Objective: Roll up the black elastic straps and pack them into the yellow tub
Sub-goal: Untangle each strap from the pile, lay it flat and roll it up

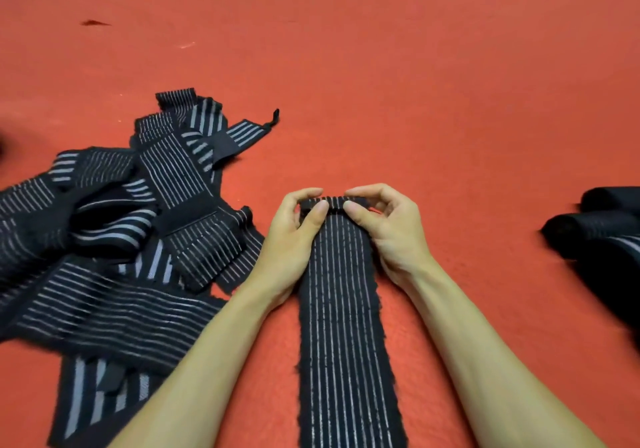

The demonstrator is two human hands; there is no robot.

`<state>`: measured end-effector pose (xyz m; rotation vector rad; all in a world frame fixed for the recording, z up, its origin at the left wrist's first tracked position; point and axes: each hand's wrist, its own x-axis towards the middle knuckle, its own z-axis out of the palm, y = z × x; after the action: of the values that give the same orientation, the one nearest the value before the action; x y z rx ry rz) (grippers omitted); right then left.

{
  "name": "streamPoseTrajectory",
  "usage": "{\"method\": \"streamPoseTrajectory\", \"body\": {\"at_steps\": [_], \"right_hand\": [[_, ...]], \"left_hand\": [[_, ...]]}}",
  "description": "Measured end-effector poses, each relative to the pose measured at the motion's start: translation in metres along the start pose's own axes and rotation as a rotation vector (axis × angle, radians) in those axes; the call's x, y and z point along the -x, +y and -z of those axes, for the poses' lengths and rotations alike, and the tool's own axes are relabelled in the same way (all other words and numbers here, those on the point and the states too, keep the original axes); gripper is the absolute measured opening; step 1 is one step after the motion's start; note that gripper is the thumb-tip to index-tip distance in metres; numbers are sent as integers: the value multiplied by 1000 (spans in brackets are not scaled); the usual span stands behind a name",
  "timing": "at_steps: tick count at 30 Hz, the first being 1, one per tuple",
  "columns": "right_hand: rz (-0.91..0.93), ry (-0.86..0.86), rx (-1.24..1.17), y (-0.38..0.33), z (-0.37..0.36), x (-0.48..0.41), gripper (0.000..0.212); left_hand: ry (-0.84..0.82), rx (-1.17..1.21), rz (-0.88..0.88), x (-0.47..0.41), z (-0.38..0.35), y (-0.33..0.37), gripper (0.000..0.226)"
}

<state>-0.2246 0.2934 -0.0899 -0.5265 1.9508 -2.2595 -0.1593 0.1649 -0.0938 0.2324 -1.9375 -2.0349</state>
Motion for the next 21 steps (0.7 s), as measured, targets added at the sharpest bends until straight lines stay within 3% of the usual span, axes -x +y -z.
{"method": "streamPoseTrajectory", "body": {"at_steps": [5, 9, 13, 21], "right_hand": [[-15, 6, -12, -3, -4, 2, 25], [-124, -19, -61, -3, -2, 3, 6], [-136, -58, -14, -3, -5, 4, 30], [-33, -42, 9, -4, -3, 6, 6]], "left_hand": [[-30, -70, -58, 4, 3, 1, 16], [-55, -79, -142, 4, 2, 4, 19], [-72, -54, -162, 3, 2, 3, 21], [-83, -75, -152, 3, 1, 6, 29]]}}
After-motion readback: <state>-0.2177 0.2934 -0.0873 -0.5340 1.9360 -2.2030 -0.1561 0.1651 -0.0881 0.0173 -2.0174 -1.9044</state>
